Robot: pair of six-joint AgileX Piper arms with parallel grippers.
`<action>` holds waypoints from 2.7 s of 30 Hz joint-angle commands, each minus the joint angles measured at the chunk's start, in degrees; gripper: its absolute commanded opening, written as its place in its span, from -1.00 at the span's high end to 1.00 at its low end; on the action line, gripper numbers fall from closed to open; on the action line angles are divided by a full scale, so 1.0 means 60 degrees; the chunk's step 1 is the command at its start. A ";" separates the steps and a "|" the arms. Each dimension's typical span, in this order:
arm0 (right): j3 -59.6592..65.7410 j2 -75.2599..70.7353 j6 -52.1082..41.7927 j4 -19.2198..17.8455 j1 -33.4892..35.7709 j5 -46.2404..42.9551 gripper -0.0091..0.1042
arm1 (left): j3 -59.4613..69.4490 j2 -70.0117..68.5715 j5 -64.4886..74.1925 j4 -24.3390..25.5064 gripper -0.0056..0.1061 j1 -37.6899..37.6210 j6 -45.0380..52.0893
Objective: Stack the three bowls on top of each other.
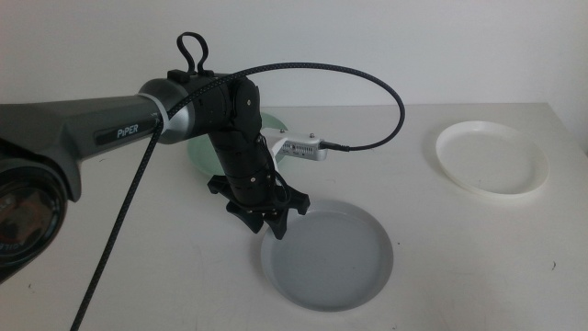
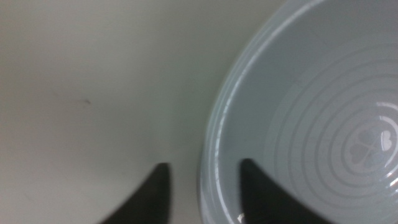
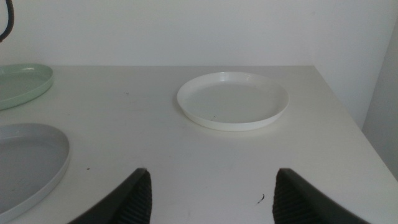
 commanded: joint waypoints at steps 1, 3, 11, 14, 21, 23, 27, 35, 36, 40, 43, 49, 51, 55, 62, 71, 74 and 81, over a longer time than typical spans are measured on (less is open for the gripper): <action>-0.0059 -0.0258 -0.0101 -0.0102 -0.0059 -0.0675 -0.04 | -0.0285 -0.0550 -0.0130 -0.0184 -0.21 -0.0006 0.0103; -0.0059 -0.0258 -0.0101 -0.0102 -0.0059 -0.0675 -0.04 | -0.0297 -0.0559 -0.0075 -0.0184 -0.51 -0.0006 0.0219; -0.0059 -0.0258 -0.0101 -0.0102 -0.0059 -0.0675 -0.04 | -0.0953 -0.1226 0.1360 -0.0145 -0.99 0.0388 0.0057; -0.0059 -0.0258 -0.0101 -0.0102 -0.0059 -0.0675 -0.04 | -0.1205 -0.1638 0.1794 0.0147 -0.99 0.0581 -0.0384; -0.0059 -0.0258 -0.0101 -0.0102 -0.0059 -0.0675 -0.04 | -0.1228 -0.3039 0.1849 0.1856 -0.99 0.0909 -0.1910; -0.0059 -0.0258 -0.0101 -0.0102 -0.0059 -0.0675 -0.04 | -0.1228 -0.3399 0.1832 0.2499 -0.99 0.0970 -0.2186; -0.0059 -0.0258 -0.0101 -0.0102 -0.0059 -0.0675 -0.04 | -0.1231 -0.3999 0.1783 0.3705 -0.99 0.1035 -0.2390; -0.0059 -0.0258 -0.0101 -0.0102 -0.0059 -0.0675 -0.04 | -0.1231 -0.4199 0.0522 0.4074 -0.99 0.1461 -0.2590; -0.0059 -0.0258 -0.0101 -0.0102 -0.0059 -0.0675 -0.04 | -0.1231 -0.4122 0.0361 0.3977 -0.99 0.1591 -0.2590; -0.0059 -0.0258 -0.0101 -0.0102 -0.0059 -0.0675 -0.04 | -0.1239 -0.3673 -0.0258 0.3305 -0.99 0.2190 -0.2488; -0.0059 -0.0258 -0.0101 -0.0102 -0.0059 -0.0675 -0.04 | -0.1239 -0.3228 -0.0854 0.2797 -0.99 0.2559 -0.2207; -0.0059 -0.0258 -0.0101 -0.0102 -0.0059 -0.0675 -0.04 | -0.1433 -0.2166 -0.1980 0.2025 -0.99 0.3033 -0.1718; -0.0059 -0.0258 -0.0101 -0.0102 -0.0059 -0.0675 -0.04 | -0.2014 -0.1614 -0.1909 0.1869 -0.99 0.3044 -0.1557; -0.0059 -0.0258 -0.0101 -0.0102 -0.0059 -0.0675 -0.04 | -0.3651 -0.0443 -0.1254 0.1870 -0.99 0.3044 -0.1466; -0.0059 -0.0258 -0.0101 -0.0102 -0.0059 -0.0675 -0.04 | -0.5997 0.1566 -0.0186 0.1758 -0.99 0.3198 -0.1466; -0.0059 -0.0258 -0.0101 -0.0102 -0.0059 -0.0675 -0.04 | -0.6521 0.2788 -0.0334 0.0773 -0.98 0.3514 -0.1017; -0.0059 -0.0258 -0.0101 -0.0102 -0.0059 -0.0675 -0.04 | -0.6508 0.3062 -0.0379 0.0320 -0.91 0.3538 -0.0837; -0.0059 -0.0258 -0.0101 -0.0102 -0.0059 -0.0675 -0.04 | -0.6512 0.3427 -0.0449 0.0149 -0.39 0.3538 -0.0837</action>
